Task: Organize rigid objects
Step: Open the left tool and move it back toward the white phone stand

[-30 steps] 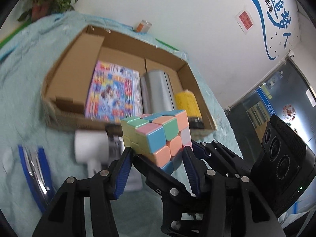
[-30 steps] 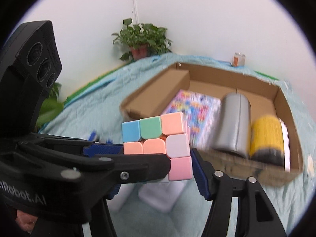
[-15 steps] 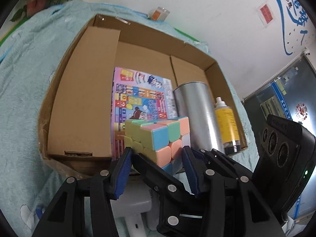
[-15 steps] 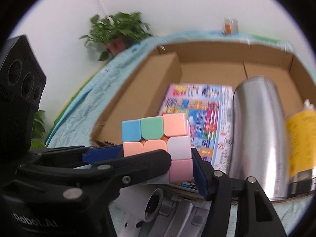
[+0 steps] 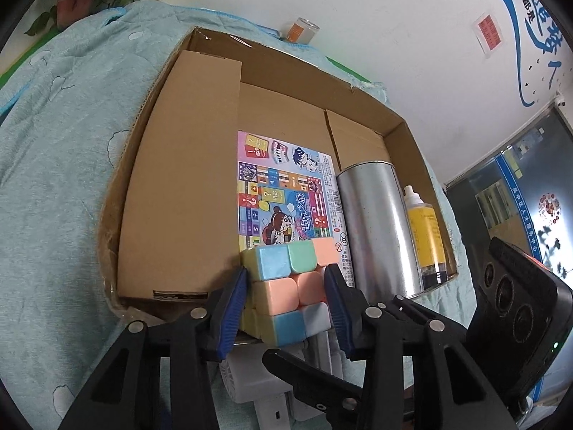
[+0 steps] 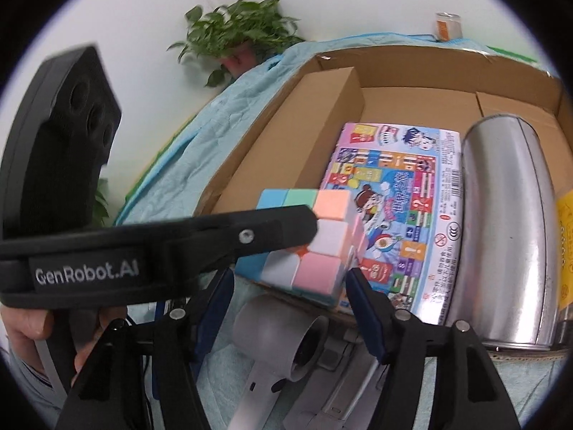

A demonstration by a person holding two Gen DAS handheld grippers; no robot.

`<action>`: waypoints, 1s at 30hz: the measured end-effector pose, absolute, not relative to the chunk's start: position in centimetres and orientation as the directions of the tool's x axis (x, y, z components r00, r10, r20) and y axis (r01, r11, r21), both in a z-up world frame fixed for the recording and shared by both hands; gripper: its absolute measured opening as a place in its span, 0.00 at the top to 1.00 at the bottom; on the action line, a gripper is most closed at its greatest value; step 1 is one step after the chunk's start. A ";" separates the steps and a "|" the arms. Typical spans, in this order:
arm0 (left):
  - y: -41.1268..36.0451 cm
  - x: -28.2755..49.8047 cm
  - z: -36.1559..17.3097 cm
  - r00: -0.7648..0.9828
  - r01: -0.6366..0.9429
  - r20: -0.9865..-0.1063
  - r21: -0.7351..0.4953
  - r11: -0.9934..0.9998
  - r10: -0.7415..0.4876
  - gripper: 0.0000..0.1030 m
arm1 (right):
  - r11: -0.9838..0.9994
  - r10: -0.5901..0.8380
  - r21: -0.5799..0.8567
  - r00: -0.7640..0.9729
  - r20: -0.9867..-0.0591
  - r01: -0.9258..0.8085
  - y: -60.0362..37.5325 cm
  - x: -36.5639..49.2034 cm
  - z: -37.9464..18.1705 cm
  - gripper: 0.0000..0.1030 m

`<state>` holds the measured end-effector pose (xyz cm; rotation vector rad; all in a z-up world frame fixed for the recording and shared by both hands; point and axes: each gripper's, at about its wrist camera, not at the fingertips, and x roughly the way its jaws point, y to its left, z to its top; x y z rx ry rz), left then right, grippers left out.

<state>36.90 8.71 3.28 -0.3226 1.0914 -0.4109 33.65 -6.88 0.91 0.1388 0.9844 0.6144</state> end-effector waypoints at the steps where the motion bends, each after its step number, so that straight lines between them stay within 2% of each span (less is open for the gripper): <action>1: 8.5 36.8 3.4 0.400 0.168 -0.789 -0.437 0.884 -0.466 0.60 | 0.823 0.541 0.371 0.398 -0.741 -0.429 -6.8 33.5 1.0 0.34; 3: 8.4 36.4 3.7 0.418 0.172 -0.792 -0.413 0.895 -0.445 0.61 | 0.819 0.541 0.360 0.394 -0.743 -0.446 -6.7 33.1 1.3 0.34; 6: 8.7 34.6 5.5 0.508 0.194 -0.757 -0.364 0.911 -0.411 0.61 | 0.841 0.503 0.285 0.471 -0.725 -0.460 -7.5 30.9 2.1 0.27; 8: 8.4 32.1 7.4 0.611 0.226 -0.701 -0.292 0.929 -0.368 0.45 | 0.875 0.450 0.225 0.551 -0.703 -0.428 -8.5 29.1 2.5 0.21; 9: 8.2 30.9 8.1 0.658 0.224 -0.674 -0.252 0.941 -0.337 0.17 | 0.893 0.421 0.202 0.588 -0.691 -0.402 -9.1 28.4 2.7 0.21; 10: 8.0 29.5 8.8 0.712 0.201 -0.639 -0.210 0.957 -0.290 0.01 | 0.909 0.393 0.187 0.617 -0.682 -0.372 -9.6 27.5 2.7 0.20; 12: 7.6 26.7 9.4 0.794 0.163 -0.568 -0.149 0.975 -0.219 0.00 | 0.930 0.356 0.187 0.643 -0.678 -0.317 -10.9 26.3 2.5 0.20; 15: 6.7 24.9 7.9 0.753 0.178 -0.624 -0.114 0.977 -0.210 0.00 | 0.939 0.336 0.200 0.619 -0.710 -0.280 -12.2 25.0 1.5 0.20; 21: 6.8 23.0 2.4 0.594 0.139 -0.746 -0.274 0.952 -0.301 0.01 | 0.912 0.396 0.280 0.469 -0.789 -0.299 -12.9 24.0 -2.0 0.21; 23: 6.6 22.7 0.9 0.552 0.127 -0.767 -0.310 0.942 -0.327 0.02 | 0.905 0.409 0.304 0.414 -0.813 -0.297 -12.7 24.0 -3.2 0.28; 27: 6.0 22.9 -0.7 0.484 0.111 -0.811 -0.317 0.942 -0.330 0.16 | 0.912 0.391 0.296 0.382 -0.837 -0.283 -12.0 24.5 -4.3 0.32; 30: 6.2 22.7 -0.4 0.506 0.091 -0.801 -0.320 0.943 -0.320 0.16 | 0.903 0.410 0.308 0.383 -0.828 -0.300 -11.3 25.0 -4.3 0.35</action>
